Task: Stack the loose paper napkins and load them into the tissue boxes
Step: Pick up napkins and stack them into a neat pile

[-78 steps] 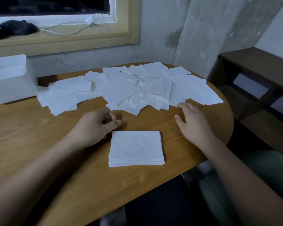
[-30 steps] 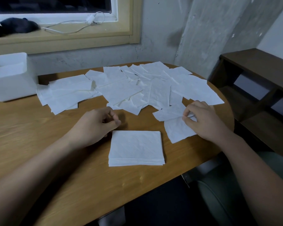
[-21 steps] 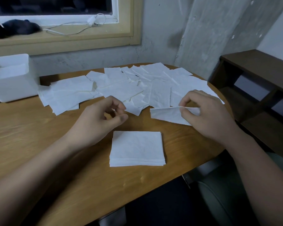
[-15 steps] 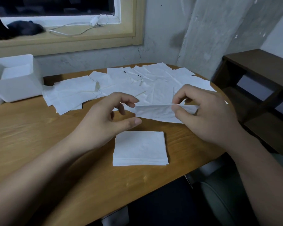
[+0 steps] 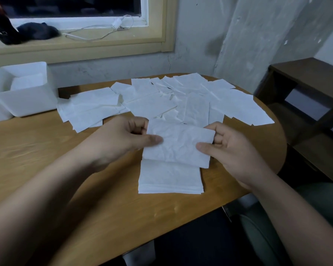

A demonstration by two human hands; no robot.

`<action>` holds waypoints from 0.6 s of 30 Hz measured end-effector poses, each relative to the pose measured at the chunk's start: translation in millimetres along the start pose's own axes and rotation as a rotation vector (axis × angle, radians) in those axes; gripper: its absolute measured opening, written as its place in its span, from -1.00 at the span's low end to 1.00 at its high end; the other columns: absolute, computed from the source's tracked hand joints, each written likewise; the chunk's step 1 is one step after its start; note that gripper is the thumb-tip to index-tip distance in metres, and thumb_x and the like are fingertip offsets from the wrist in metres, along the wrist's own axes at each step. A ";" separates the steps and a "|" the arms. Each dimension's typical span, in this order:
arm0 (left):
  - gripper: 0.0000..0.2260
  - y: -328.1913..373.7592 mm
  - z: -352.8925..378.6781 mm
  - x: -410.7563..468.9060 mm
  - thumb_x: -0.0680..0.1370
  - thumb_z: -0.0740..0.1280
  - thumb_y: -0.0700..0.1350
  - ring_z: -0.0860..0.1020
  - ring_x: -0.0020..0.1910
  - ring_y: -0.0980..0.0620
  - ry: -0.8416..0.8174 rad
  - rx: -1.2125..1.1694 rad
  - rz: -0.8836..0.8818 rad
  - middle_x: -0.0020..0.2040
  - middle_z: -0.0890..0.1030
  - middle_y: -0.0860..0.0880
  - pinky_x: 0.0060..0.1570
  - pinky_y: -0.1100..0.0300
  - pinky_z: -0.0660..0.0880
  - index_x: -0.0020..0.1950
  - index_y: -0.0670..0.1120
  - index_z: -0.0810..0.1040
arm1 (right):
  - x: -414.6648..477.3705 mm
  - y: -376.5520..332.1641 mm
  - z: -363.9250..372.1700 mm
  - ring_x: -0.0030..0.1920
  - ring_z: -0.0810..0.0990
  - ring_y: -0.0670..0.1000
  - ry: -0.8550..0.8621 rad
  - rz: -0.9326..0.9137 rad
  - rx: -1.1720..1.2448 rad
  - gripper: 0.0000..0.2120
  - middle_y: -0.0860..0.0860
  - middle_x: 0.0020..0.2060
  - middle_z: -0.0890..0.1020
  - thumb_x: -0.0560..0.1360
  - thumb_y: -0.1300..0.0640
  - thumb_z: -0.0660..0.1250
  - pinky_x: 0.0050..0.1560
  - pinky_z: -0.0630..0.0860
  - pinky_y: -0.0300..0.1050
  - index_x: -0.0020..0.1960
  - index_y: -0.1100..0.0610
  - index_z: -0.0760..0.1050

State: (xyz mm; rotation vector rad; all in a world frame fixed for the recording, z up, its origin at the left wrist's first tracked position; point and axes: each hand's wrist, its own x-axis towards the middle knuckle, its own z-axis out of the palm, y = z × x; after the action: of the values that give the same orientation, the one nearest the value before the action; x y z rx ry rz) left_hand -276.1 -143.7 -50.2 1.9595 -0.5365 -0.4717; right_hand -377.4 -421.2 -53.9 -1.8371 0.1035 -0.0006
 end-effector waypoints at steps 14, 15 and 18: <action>-0.45 -20.7 -4.4 8.1 0.32 0.60 0.35 0.67 0.21 -0.31 -0.288 0.219 -0.243 0.16 0.75 -0.18 0.28 -0.28 0.57 0.16 0.04 0.76 | -6.3 36.2 18.8 -0.35 0.64 -0.14 0.016 0.129 -0.157 -0.76 0.05 -0.22 0.74 0.57 0.15 0.53 -0.34 0.51 -0.22 0.18 0.04 0.56; -0.41 -21.2 -3.8 7.9 0.29 0.58 0.37 0.68 0.20 -0.28 -0.273 0.261 -0.249 0.12 0.76 -0.14 0.30 -0.30 0.57 0.14 0.00 0.75 | -6.0 38.0 19.3 -0.32 0.67 -0.10 0.017 0.130 -0.170 -0.75 0.05 -0.23 0.74 0.56 0.15 0.54 -0.34 0.52 -0.21 0.19 0.03 0.56; -0.36 -19.5 -2.0 7.3 0.23 0.55 0.39 0.70 0.14 -0.25 -0.250 0.319 -0.271 0.06 0.78 -0.11 0.26 -0.26 0.59 0.09 -0.04 0.74 | -4.1 42.0 20.3 -0.30 0.71 0.00 0.029 0.115 -0.217 -0.70 0.05 -0.27 0.71 0.53 0.13 0.57 -0.33 0.53 -0.17 0.18 0.00 0.53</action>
State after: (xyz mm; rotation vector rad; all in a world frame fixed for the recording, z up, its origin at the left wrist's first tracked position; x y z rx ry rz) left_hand -265.8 -138.6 -67.7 2.3090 -0.5284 -0.8529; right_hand -383.4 -412.5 -99.5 -2.0458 0.2371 0.0674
